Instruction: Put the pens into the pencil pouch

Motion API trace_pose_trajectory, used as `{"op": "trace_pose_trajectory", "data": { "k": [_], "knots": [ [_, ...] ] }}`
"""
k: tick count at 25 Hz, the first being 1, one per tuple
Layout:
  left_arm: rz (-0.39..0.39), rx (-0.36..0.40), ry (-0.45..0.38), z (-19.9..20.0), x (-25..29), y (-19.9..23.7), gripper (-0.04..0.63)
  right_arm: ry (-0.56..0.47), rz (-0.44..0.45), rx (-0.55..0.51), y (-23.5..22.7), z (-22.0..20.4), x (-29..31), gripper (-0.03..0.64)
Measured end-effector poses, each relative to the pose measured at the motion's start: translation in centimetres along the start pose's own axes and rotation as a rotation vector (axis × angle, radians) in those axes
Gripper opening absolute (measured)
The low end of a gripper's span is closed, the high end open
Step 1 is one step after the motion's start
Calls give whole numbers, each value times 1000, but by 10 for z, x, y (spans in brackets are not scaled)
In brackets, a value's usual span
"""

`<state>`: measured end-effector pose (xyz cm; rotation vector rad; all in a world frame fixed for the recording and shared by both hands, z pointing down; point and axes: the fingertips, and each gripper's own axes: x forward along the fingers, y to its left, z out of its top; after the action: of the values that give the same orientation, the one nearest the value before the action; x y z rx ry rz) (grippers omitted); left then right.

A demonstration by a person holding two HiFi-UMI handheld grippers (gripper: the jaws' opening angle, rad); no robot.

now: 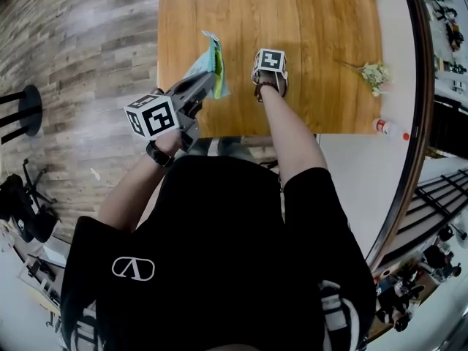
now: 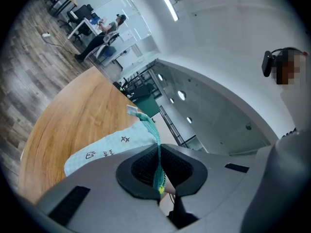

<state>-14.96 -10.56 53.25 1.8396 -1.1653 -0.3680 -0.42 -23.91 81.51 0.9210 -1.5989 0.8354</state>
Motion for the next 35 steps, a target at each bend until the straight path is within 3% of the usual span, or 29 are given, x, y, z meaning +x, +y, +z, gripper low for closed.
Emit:
{"op": "trace_pose_trajectory", "data": {
  "k": [2,6,10,13,19,26,31,35],
  "knots": [
    [0,-2,3,0,0,0,17,-3,4,-11,4,1,0,60],
    [-7,-3,9,-1,1,-2,17,-16,-4,-58,7,-2,0,57],
    [-20,7,9,3,0,-7,17,-86,32,0,6,7,-23,55],
    [-36,11,14,5,-1,-13,17,-257,70,28,3,36,-67,55],
    [-89,31,31,11,13,-31,17,-704,105,50,-11,95,-213,55],
    [-157,65,46,17,38,-65,17,-1194,99,-77,-3,92,-391,55],
    [-201,89,54,21,49,-85,17,-1437,53,-152,4,63,-463,55],
    [-219,97,62,18,54,-99,17,-1476,22,-169,2,47,-472,55]
  ]
}}
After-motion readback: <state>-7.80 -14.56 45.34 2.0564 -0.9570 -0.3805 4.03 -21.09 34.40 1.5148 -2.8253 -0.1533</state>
